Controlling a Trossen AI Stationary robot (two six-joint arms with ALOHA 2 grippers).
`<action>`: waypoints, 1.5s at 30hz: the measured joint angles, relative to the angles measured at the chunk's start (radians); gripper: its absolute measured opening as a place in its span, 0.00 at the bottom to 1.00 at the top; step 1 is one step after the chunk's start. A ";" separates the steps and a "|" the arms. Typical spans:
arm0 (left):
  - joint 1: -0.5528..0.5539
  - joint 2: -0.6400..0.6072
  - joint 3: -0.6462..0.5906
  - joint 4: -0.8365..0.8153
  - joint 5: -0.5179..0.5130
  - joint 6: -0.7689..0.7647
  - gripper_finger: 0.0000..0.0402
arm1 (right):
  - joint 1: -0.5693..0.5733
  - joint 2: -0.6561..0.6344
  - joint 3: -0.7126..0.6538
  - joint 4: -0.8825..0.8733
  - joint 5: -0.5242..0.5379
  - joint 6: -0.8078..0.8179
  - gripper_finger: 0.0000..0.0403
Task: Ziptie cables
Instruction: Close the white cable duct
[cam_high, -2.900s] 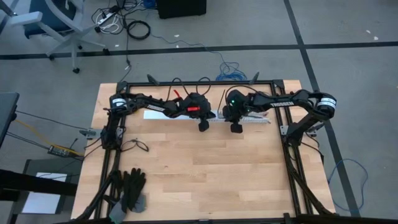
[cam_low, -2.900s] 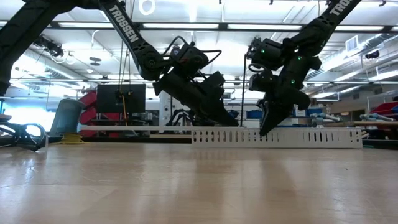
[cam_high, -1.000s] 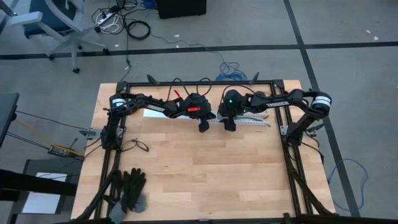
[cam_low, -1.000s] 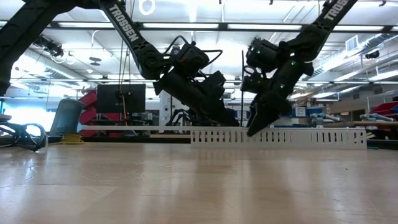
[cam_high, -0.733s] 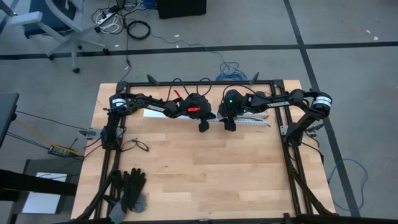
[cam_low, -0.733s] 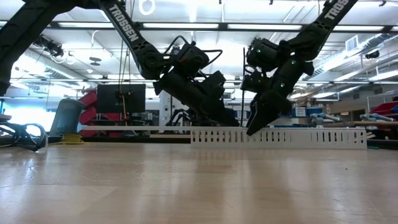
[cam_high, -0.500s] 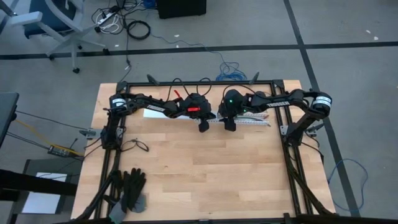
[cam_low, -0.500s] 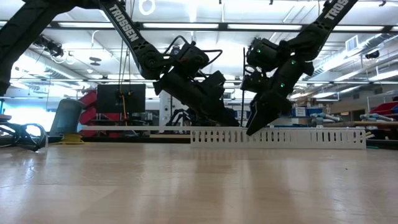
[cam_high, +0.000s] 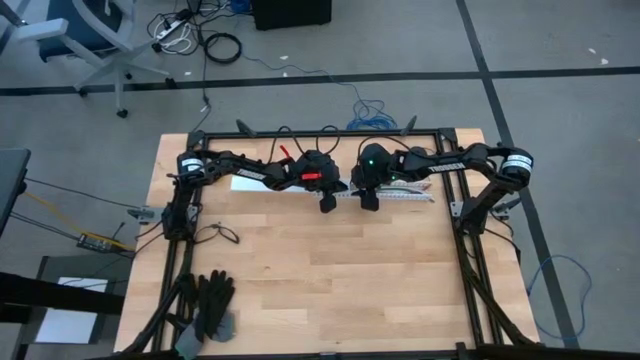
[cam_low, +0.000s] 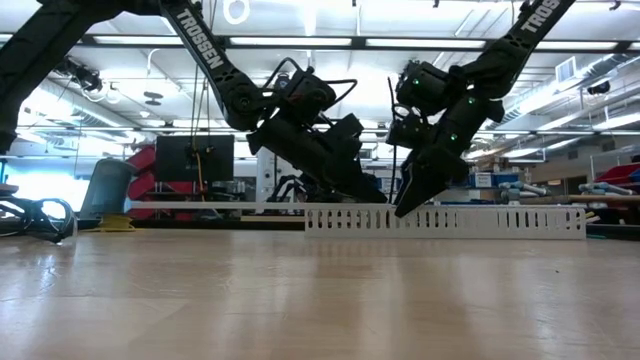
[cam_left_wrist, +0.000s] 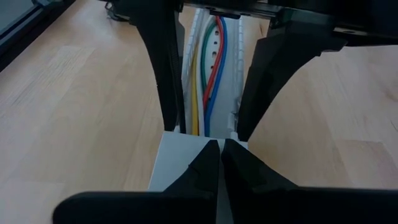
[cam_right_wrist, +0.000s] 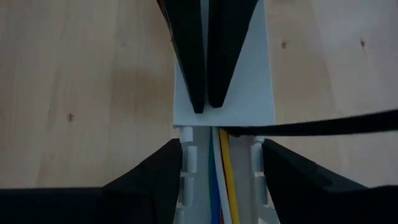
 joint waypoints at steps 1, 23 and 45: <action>0.000 0.000 0.000 0.001 0.000 0.000 0.00 | 0.000 0.000 0.000 0.002 0.000 0.000 0.48; -0.005 0.135 0.158 -0.023 0.047 -0.003 0.00 | 0.001 -0.089 0.006 -0.014 0.028 -0.010 0.63; -0.008 0.090 0.151 -0.006 0.066 -0.006 0.00 | -0.002 -0.221 0.002 -0.225 0.094 0.086 0.66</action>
